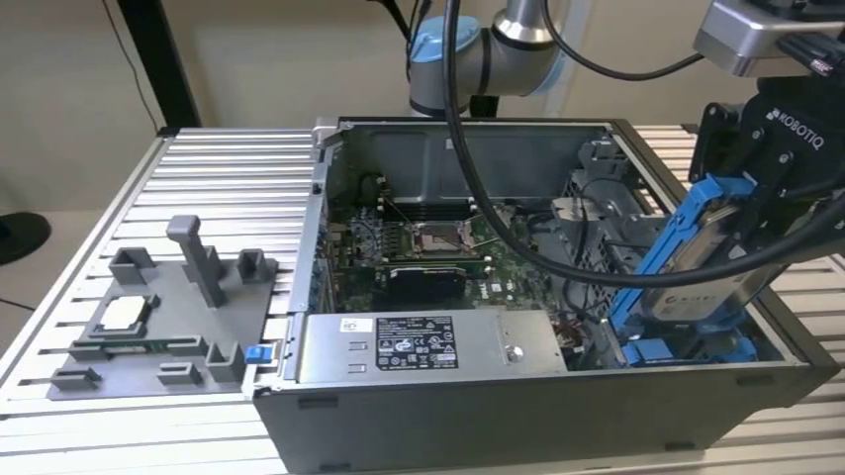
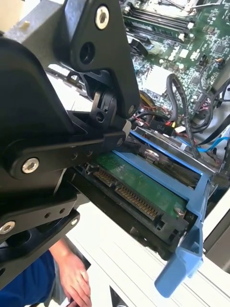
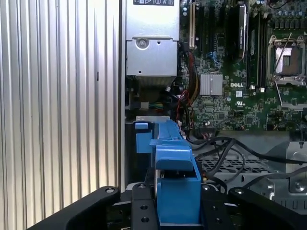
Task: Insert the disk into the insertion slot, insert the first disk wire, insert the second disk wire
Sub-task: 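Insert the disk into the insertion slot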
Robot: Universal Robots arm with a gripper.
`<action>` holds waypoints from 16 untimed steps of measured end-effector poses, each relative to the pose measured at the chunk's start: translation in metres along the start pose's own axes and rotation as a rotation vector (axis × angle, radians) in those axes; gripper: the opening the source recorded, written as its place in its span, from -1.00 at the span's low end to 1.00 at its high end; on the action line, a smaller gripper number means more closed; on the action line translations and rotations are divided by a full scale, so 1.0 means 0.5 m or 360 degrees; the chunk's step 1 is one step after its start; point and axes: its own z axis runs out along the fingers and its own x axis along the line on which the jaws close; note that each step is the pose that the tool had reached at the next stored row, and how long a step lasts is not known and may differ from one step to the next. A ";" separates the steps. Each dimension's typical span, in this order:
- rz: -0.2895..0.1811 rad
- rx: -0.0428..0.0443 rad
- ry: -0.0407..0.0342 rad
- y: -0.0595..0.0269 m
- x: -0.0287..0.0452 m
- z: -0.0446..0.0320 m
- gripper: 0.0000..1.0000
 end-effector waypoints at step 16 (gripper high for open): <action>-0.0007 0.0022 -0.0030 -0.001 0.007 0.014 -1.00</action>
